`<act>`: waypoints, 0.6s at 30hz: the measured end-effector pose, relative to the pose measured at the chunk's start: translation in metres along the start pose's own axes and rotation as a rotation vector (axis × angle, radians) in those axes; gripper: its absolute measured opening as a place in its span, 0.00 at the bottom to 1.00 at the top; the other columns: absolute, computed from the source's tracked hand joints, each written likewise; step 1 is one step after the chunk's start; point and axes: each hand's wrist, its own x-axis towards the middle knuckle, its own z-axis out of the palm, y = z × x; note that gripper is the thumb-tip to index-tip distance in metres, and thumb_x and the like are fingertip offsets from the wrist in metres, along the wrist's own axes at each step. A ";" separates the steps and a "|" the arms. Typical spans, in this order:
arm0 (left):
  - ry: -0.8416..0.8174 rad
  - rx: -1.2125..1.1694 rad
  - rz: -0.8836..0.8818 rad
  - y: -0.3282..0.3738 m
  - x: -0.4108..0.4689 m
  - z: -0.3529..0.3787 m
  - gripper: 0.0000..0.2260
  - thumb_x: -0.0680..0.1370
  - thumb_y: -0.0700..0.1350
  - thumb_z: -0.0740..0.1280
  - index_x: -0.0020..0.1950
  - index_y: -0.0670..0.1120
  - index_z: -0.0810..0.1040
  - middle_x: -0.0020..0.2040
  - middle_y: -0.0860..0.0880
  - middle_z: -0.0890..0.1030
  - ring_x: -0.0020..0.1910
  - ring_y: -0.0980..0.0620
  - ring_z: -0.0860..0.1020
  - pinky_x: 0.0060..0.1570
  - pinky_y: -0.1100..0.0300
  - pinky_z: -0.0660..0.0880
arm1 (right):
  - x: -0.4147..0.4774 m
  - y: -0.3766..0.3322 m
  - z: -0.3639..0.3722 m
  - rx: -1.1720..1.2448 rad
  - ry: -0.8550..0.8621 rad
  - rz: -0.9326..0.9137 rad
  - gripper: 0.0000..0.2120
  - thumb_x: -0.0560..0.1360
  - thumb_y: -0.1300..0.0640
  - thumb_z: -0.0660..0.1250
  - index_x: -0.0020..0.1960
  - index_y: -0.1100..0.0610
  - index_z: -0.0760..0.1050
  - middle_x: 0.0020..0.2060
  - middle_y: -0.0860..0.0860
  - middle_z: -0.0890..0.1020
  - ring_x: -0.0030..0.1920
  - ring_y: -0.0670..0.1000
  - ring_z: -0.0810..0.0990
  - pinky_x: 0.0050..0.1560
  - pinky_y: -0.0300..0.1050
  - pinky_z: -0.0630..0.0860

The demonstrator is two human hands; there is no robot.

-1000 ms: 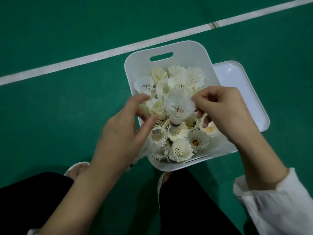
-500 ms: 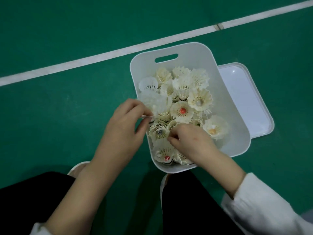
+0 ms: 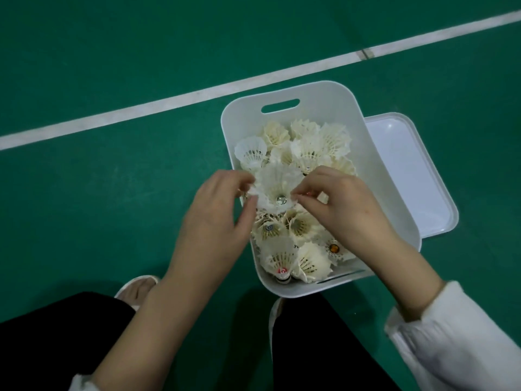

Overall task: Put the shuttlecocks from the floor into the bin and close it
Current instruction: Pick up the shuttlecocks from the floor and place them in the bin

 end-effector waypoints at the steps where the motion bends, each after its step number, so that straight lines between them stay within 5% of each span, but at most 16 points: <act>1: 0.017 0.006 -0.086 -0.002 0.002 -0.002 0.09 0.77 0.48 0.64 0.56 0.48 0.71 0.45 0.54 0.75 0.44 0.53 0.74 0.45 0.57 0.72 | 0.002 0.001 0.004 -0.009 -0.026 0.025 0.05 0.74 0.53 0.67 0.46 0.52 0.81 0.41 0.43 0.78 0.43 0.47 0.78 0.45 0.47 0.75; 6: -0.202 0.201 -0.383 -0.017 0.011 0.012 0.22 0.78 0.57 0.58 0.66 0.46 0.62 0.43 0.47 0.79 0.43 0.44 0.77 0.43 0.51 0.73 | 0.011 0.000 0.037 -0.231 -0.274 0.079 0.10 0.77 0.52 0.62 0.50 0.52 0.82 0.49 0.46 0.81 0.54 0.51 0.77 0.54 0.48 0.72; 12: -0.121 0.172 -0.291 -0.022 0.017 0.032 0.10 0.79 0.44 0.58 0.58 0.41 0.67 0.40 0.41 0.78 0.37 0.41 0.75 0.34 0.52 0.70 | 0.022 0.003 0.040 -0.243 -0.348 0.077 0.12 0.77 0.56 0.62 0.58 0.51 0.78 0.55 0.50 0.78 0.57 0.53 0.76 0.53 0.48 0.73; 15: -0.135 0.170 -0.304 -0.032 0.024 0.025 0.12 0.79 0.44 0.57 0.62 0.42 0.67 0.41 0.41 0.78 0.38 0.41 0.75 0.36 0.51 0.70 | 0.020 0.003 0.028 -0.193 -0.360 0.103 0.18 0.77 0.49 0.61 0.66 0.49 0.70 0.61 0.49 0.75 0.61 0.51 0.73 0.55 0.48 0.73; 18: -0.201 0.298 -0.296 -0.030 0.030 0.018 0.14 0.79 0.48 0.58 0.62 0.43 0.68 0.46 0.44 0.78 0.44 0.43 0.75 0.41 0.51 0.72 | 0.018 0.001 0.010 -0.140 -0.200 0.101 0.17 0.77 0.48 0.59 0.64 0.49 0.72 0.59 0.47 0.77 0.55 0.49 0.77 0.52 0.47 0.75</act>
